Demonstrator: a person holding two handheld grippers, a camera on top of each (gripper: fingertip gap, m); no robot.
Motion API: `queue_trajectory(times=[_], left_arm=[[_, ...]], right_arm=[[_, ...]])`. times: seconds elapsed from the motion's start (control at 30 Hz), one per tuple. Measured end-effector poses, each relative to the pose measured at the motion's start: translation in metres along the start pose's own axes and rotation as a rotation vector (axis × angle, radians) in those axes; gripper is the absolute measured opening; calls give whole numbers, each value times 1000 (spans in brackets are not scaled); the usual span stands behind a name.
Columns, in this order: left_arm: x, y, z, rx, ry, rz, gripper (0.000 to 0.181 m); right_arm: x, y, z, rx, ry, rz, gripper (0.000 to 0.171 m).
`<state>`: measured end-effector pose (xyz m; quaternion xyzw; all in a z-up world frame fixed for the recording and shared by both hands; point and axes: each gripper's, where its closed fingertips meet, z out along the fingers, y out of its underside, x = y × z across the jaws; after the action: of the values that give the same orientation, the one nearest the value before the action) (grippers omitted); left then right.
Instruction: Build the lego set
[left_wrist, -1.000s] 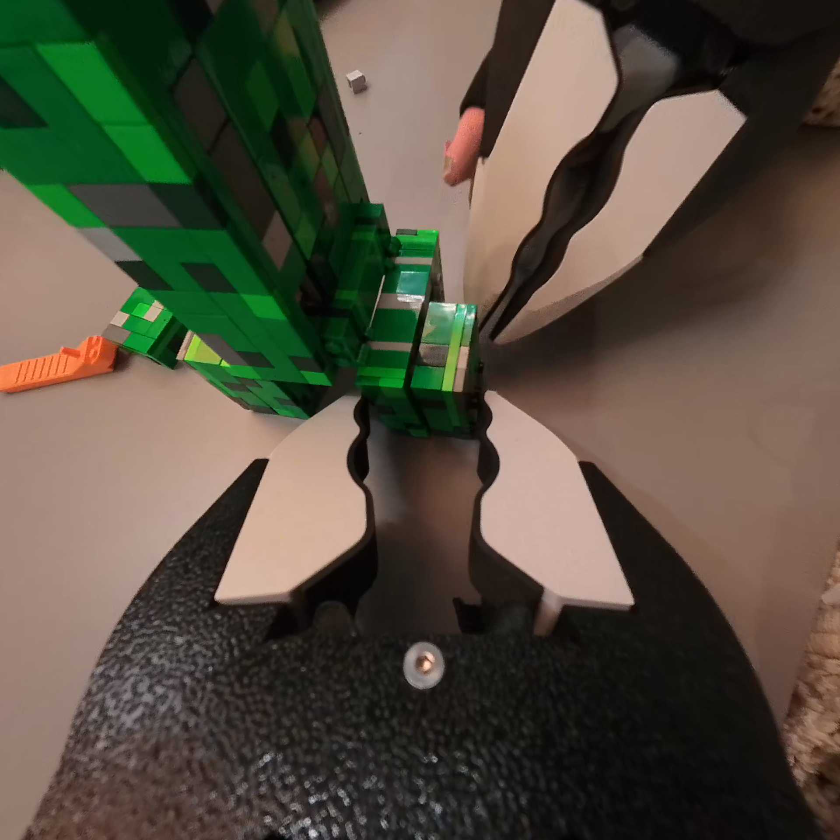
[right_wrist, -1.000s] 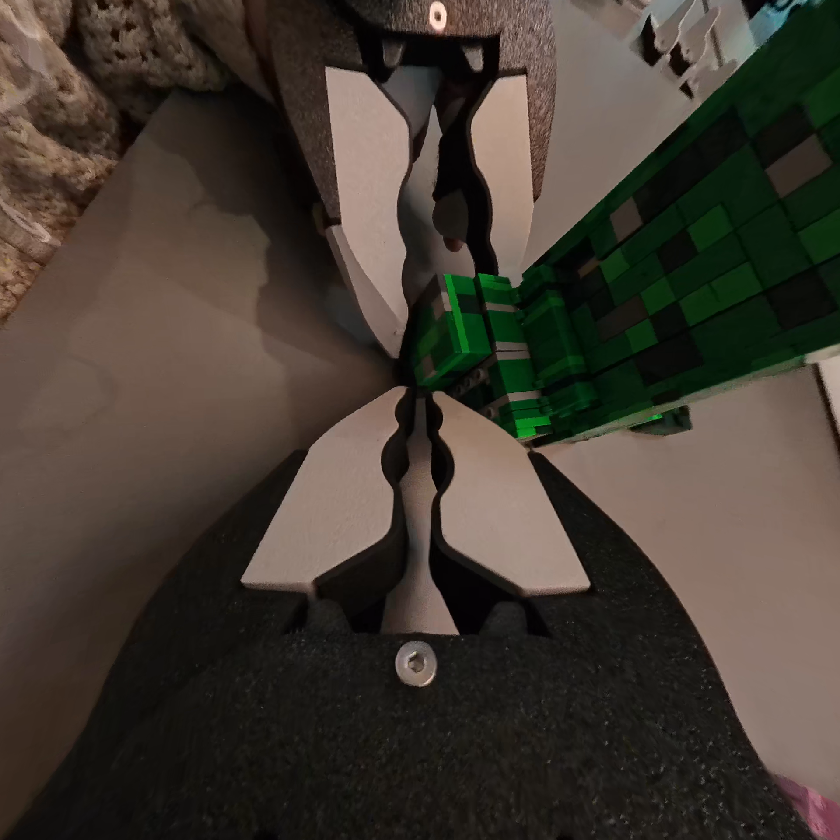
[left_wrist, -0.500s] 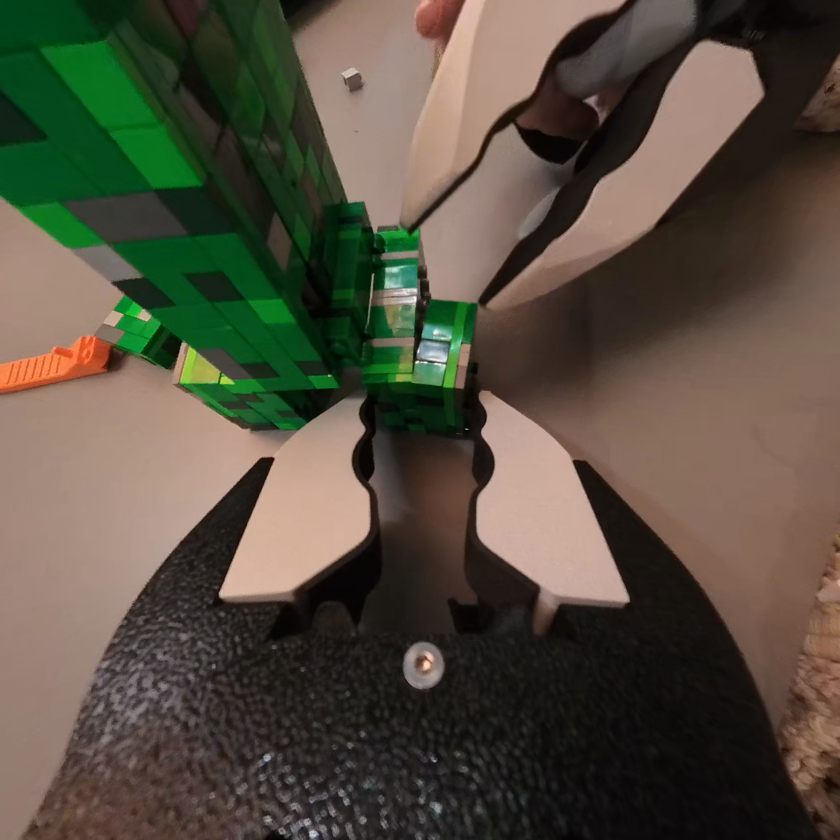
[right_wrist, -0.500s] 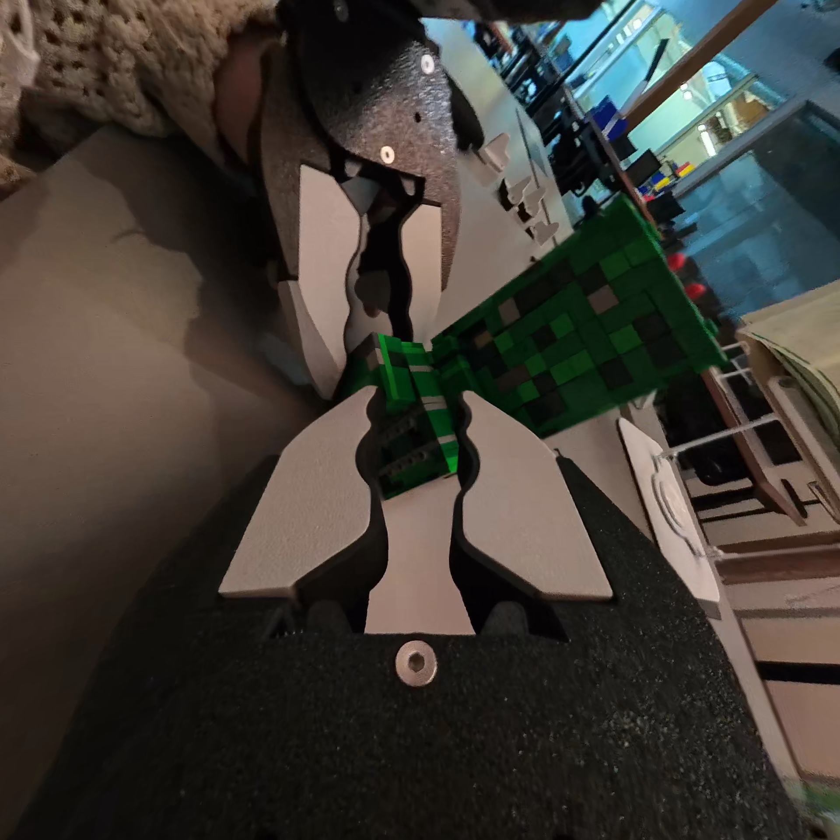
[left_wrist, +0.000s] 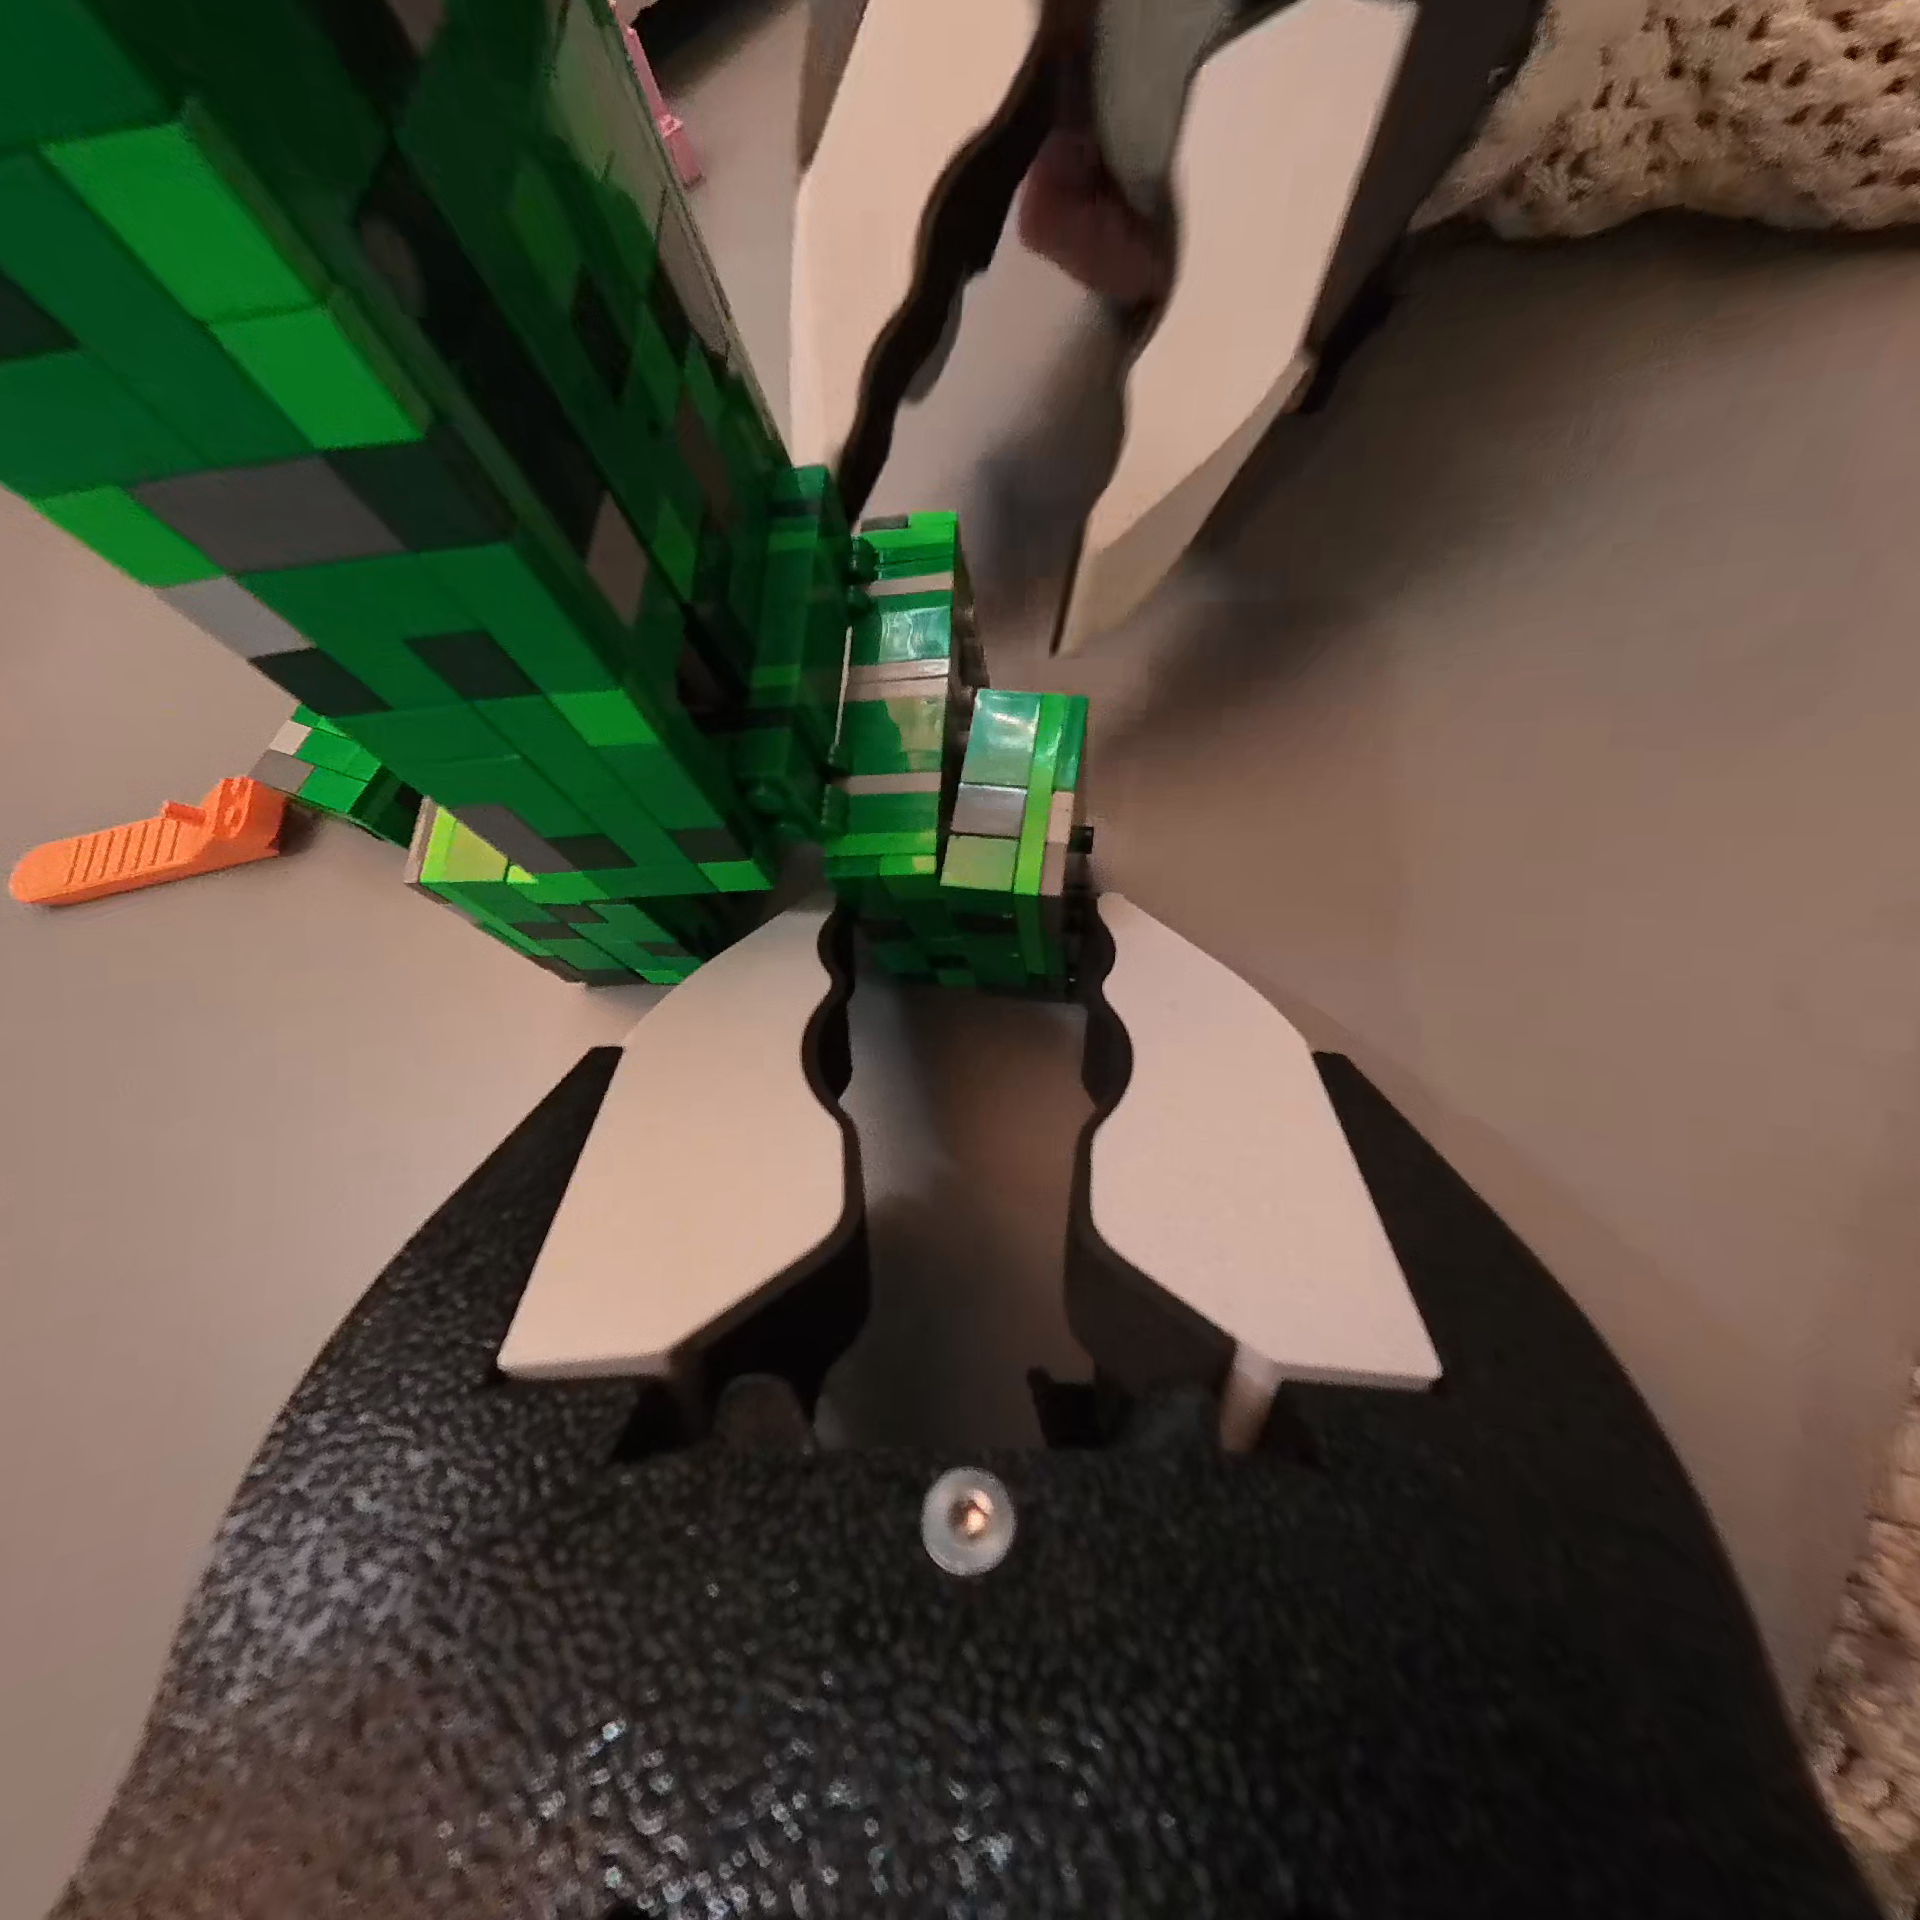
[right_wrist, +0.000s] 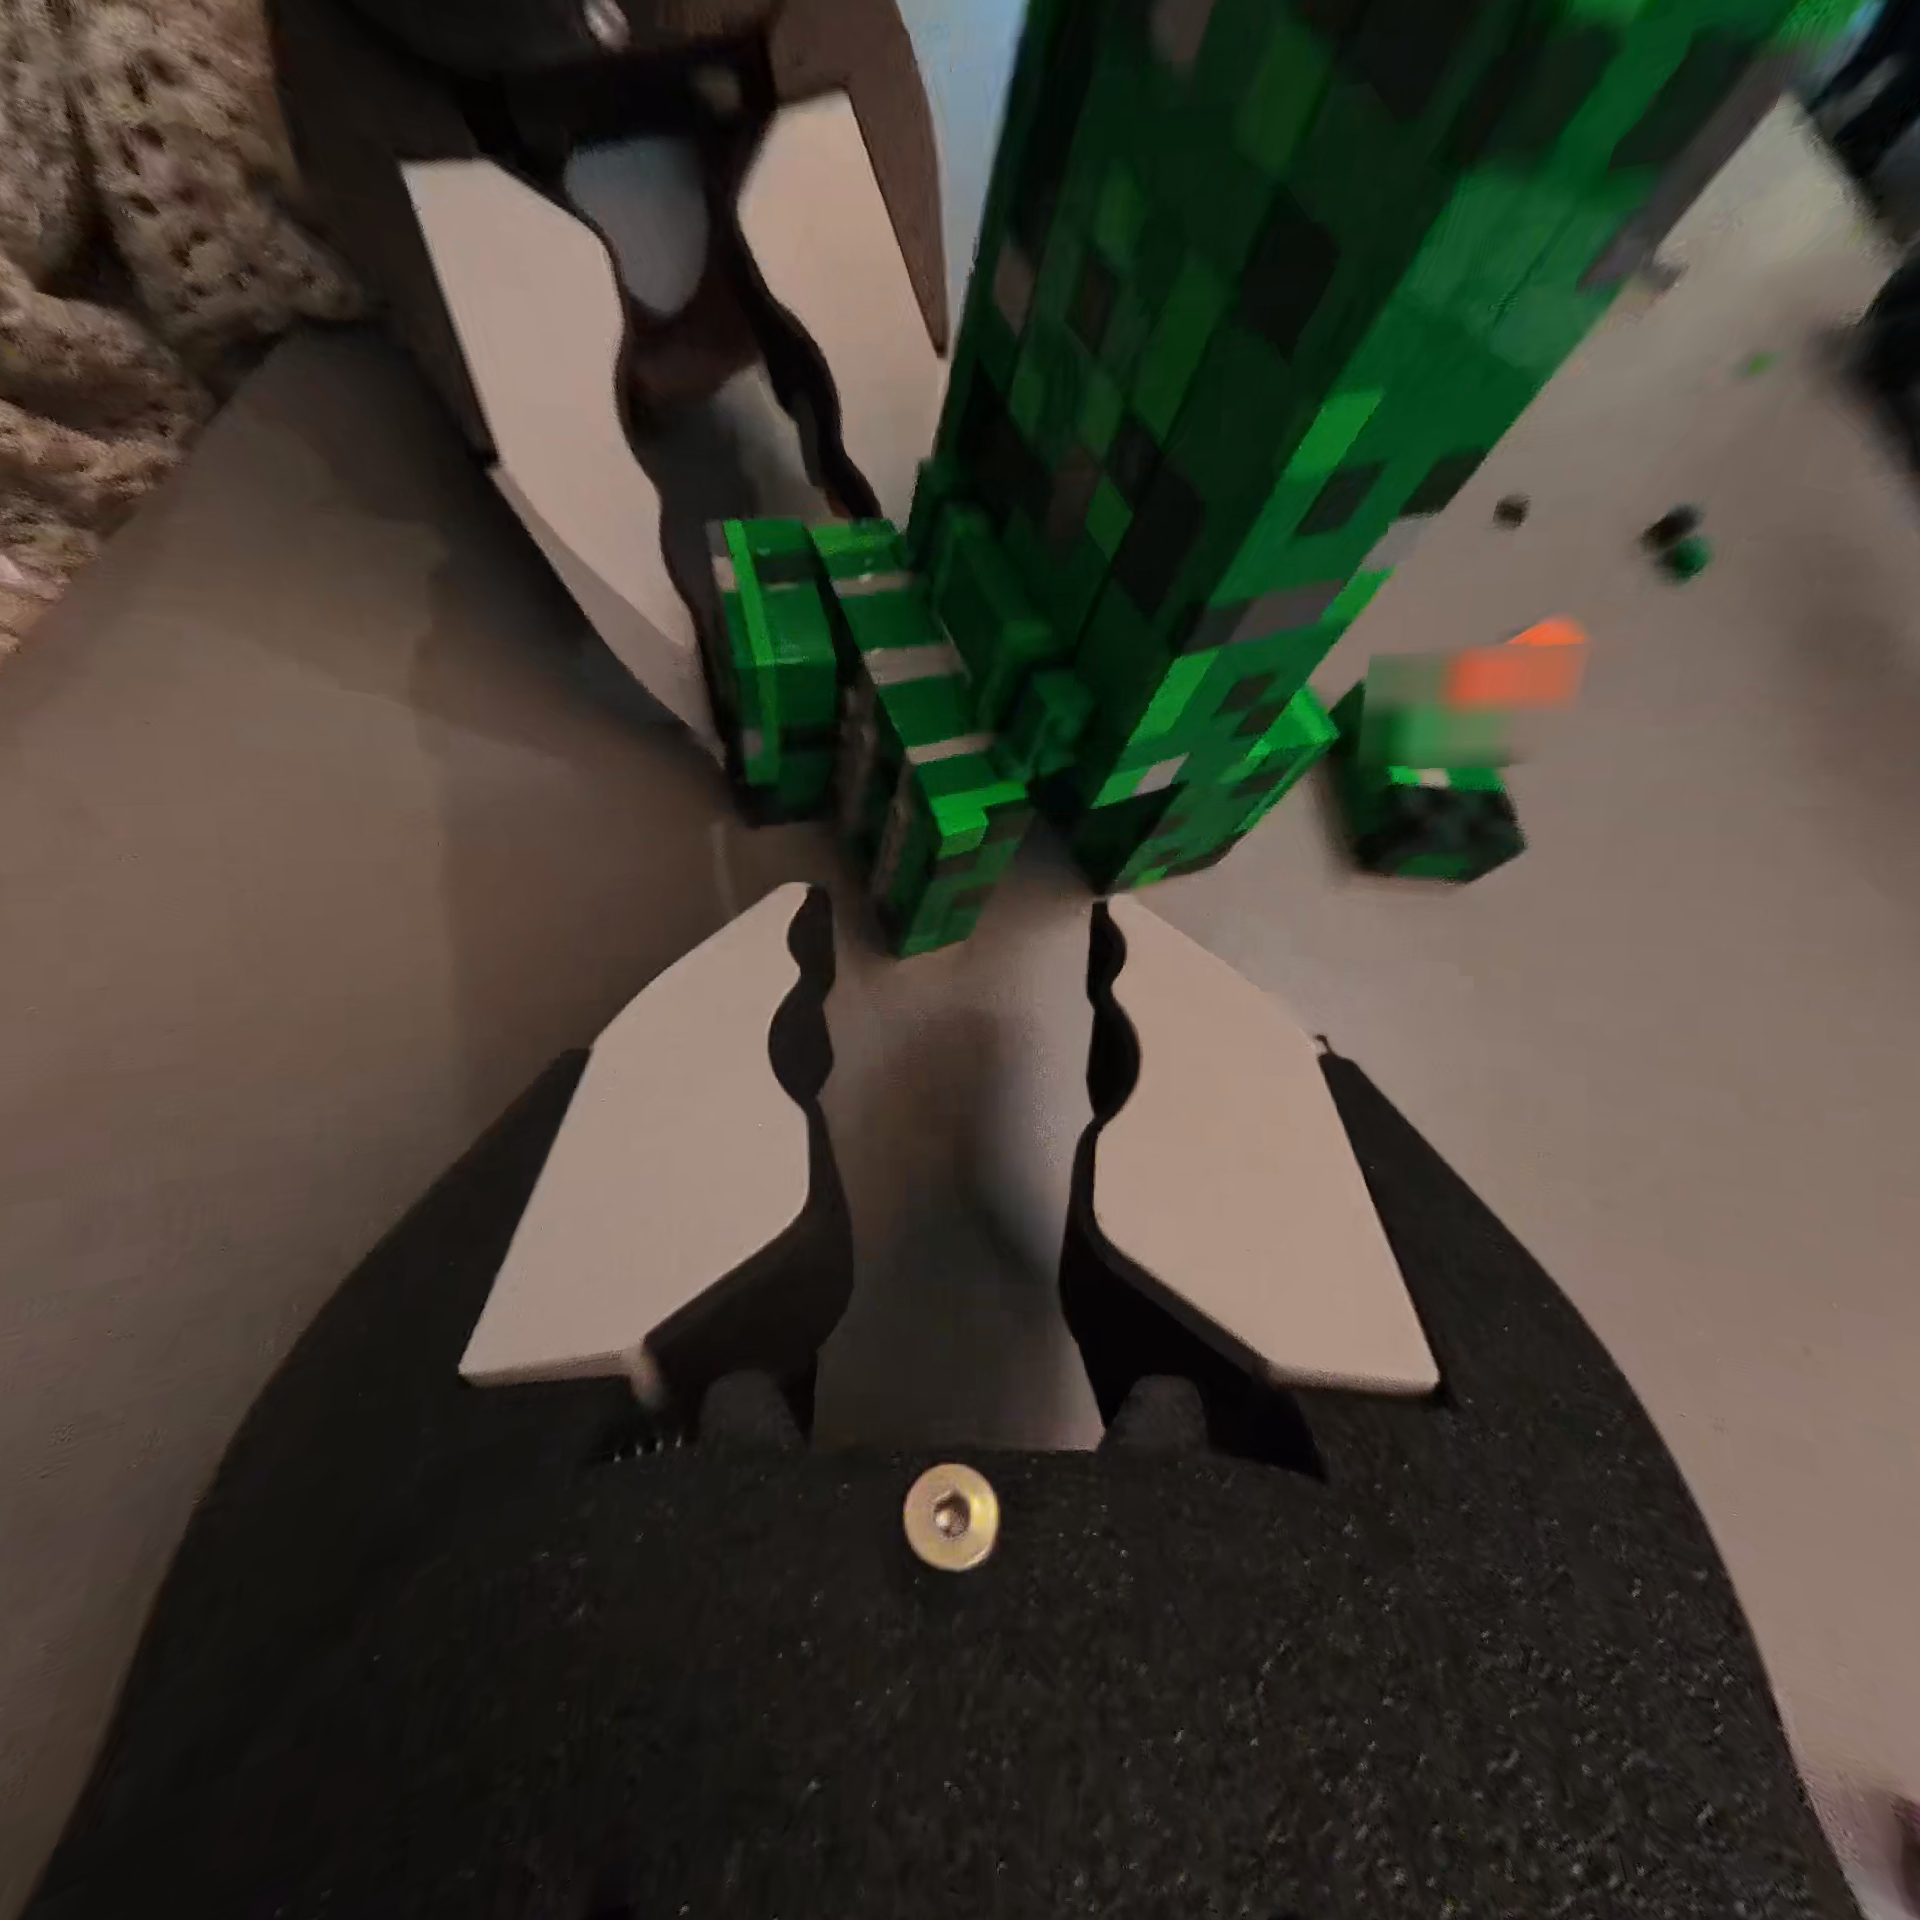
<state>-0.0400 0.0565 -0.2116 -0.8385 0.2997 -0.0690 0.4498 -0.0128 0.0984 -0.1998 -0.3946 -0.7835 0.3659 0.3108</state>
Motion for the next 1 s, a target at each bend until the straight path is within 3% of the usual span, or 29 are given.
queue_trajectory(times=[0.27, 0.53, 0.8, 0.93, 1.0], left_arm=[[1, 0, 1, 6, 49, -32, 38], [3, -1, 0, 16, 89, -52, 36], [3, 0, 1, 6, 27, -4, 38], [3, 0, 1, 2, 8, 14, 39], [3, 0, 1, 0, 5, 5, 39]], right_arm=[[-3, -3, 11, -19, -107, 36, 24], [-5, -2, 17, -36, -151, -1, 35], [-4, -6, 16, -11, -181, 25, 31], [-10, 2, 23, -87, -221, 12, 33], [-11, 1, 25, -91, -227, 17, 25]])
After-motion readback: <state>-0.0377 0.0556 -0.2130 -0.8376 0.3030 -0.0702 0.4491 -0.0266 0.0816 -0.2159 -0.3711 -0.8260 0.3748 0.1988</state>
